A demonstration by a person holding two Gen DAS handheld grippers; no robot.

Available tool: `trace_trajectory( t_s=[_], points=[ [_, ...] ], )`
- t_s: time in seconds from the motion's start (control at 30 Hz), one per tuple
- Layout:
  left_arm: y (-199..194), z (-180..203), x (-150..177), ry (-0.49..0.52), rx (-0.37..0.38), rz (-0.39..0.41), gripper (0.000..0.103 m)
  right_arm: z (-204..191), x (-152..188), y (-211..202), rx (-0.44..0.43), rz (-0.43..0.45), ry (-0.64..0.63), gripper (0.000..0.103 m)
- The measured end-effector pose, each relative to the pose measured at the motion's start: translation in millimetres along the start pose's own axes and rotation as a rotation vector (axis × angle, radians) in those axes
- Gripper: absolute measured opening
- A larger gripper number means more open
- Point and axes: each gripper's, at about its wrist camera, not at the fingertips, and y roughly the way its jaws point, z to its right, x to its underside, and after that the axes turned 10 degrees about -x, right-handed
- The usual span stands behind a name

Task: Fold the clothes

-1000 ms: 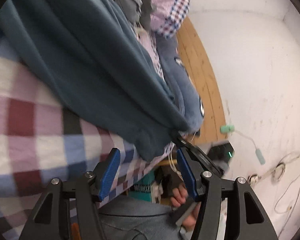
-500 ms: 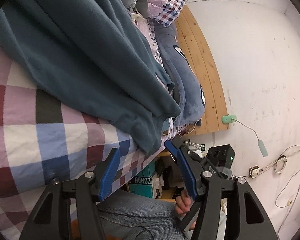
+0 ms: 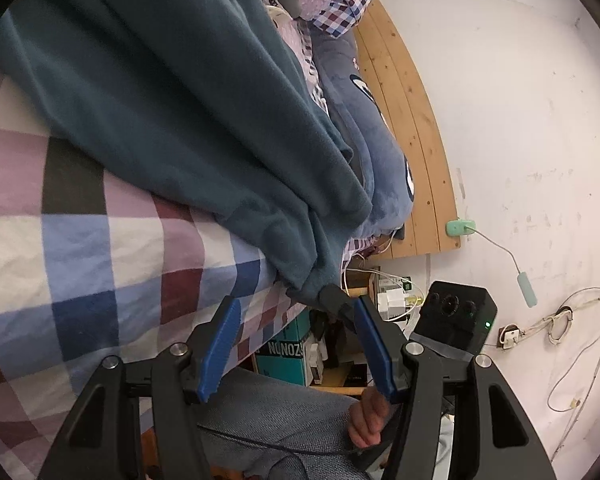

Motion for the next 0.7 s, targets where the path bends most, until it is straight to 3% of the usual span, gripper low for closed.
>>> trace_trajectory(
  t_s=[0.17,0.33,0.7],
  points=[
    [5,2,3,-0.007,0.023,-0.013,0.062,-2,4,-14,-0.166,0.072,0.074,0.001],
    [7,4,4,-0.022,0.072,0.023,0.064,9,8,-26,-0.309,0.142,0.194,0.002],
    [25,-5,20,-0.178,0.275,0.04,0.065,1,9,-29,-0.339,0.149,0.197,0.002]
  ],
)
